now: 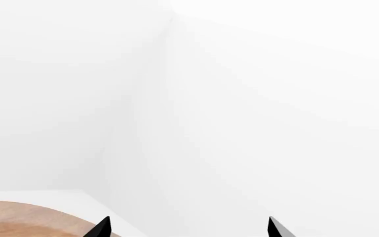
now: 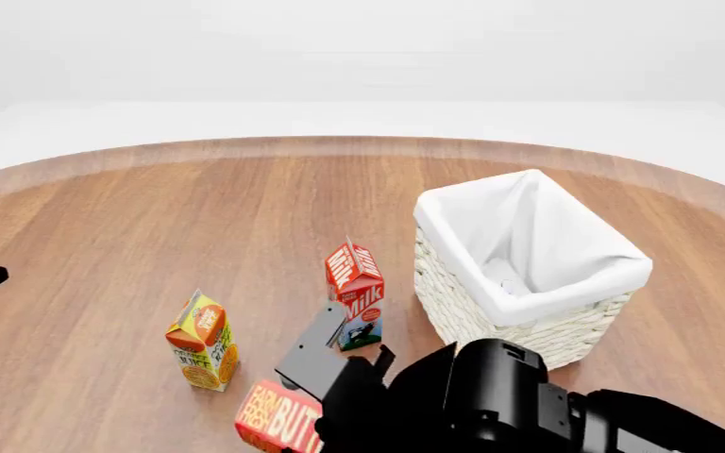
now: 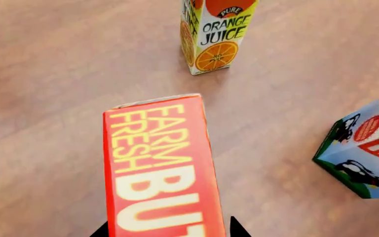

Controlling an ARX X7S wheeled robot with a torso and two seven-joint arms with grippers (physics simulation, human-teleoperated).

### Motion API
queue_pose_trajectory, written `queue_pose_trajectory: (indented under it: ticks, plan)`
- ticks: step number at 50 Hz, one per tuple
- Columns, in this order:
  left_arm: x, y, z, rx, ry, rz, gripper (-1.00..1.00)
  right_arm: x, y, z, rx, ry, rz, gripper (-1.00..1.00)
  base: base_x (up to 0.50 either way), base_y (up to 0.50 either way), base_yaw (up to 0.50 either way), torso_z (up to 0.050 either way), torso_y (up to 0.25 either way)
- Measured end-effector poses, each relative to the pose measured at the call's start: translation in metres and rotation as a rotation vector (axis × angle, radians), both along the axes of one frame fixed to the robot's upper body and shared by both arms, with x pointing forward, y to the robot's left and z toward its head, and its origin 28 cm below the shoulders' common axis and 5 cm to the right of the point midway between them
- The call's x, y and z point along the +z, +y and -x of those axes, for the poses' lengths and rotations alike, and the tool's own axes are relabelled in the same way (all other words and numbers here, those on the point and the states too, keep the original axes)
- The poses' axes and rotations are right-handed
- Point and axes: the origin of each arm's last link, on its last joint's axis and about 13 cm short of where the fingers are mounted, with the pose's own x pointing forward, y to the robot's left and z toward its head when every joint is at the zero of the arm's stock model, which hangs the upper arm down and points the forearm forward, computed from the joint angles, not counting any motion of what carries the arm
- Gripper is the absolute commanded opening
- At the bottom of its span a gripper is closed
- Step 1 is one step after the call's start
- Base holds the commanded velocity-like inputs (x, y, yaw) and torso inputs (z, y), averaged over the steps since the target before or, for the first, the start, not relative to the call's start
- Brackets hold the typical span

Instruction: Pick up the cream cheese box and the butter, and put them in the basket.

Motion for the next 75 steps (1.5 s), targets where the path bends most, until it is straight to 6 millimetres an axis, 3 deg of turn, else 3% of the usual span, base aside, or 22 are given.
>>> queue_pose_trajectory:
  ticks: [32, 75]
  plan:
    - [-0.001, 0.0, 0.0, 0.001, 0.0, 0.0, 1.0, 0.054, -0.015, 0.002, -0.084, -0.174, -0.082, -1.0, 0.0, 0.0, 0.0, 0.0, 0.001]
    - [-0.001, 0.0, 0.0, 0.002, -0.001, -0.001, 1.0, 0.121, -0.057, 0.0, -0.364, -0.37, -0.248, -1.0, 0.0, 0.0, 0.0, 0.0, 0.001]
